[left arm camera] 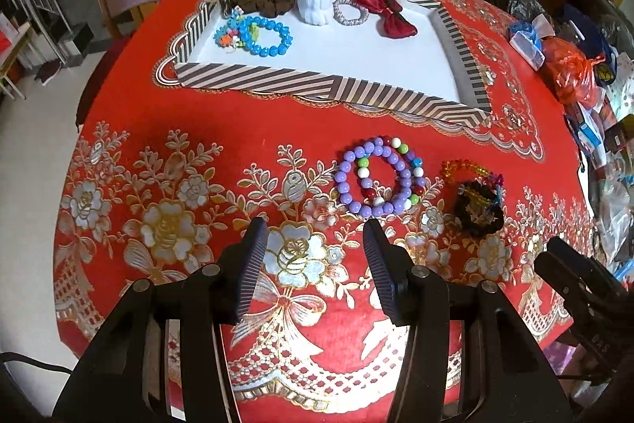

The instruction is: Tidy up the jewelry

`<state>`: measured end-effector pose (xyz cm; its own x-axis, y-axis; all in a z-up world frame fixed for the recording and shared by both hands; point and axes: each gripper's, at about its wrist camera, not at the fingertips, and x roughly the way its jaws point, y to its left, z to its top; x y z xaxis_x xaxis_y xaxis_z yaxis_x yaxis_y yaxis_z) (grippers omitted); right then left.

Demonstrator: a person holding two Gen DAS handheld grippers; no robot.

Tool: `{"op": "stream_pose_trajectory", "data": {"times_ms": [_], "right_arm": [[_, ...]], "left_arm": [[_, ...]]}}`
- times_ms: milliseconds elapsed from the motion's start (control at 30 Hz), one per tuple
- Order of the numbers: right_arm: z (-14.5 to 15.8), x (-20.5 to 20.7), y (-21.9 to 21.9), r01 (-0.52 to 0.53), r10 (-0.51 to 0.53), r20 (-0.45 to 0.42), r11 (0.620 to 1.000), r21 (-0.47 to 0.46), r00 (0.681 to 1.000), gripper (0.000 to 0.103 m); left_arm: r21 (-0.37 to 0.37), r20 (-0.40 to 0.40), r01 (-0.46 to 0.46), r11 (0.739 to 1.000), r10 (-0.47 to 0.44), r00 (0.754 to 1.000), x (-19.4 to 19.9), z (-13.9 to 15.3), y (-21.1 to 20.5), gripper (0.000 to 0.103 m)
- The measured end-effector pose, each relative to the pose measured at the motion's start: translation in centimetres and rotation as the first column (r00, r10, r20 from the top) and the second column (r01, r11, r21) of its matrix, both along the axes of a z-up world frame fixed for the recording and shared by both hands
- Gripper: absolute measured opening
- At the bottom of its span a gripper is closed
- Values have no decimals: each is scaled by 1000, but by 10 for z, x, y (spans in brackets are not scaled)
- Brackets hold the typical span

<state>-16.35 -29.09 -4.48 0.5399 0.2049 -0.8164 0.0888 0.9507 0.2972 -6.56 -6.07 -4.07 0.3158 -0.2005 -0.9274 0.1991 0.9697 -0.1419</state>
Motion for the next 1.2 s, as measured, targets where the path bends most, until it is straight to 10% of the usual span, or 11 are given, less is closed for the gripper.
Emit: {"op": "stream_pose_trajectory", "data": {"times_ms": [433, 867, 1200], "right_arm": [[-1, 57, -3, -14, 15, 7, 998, -58, 1000, 41], [-54, 114, 1, -185, 136, -211, 954, -235, 968, 31], [-54, 125, -14, -105, 68, -162, 966, -236, 984, 31]], "left_arm": [[7, -68, 26, 1000, -25, 997, 23, -22, -2, 50], [1, -116, 67, 998, -66, 991, 47, -38, -9, 50], [41, -112, 93, 995, -88, 990, 62, -50, -28, 50]]}}
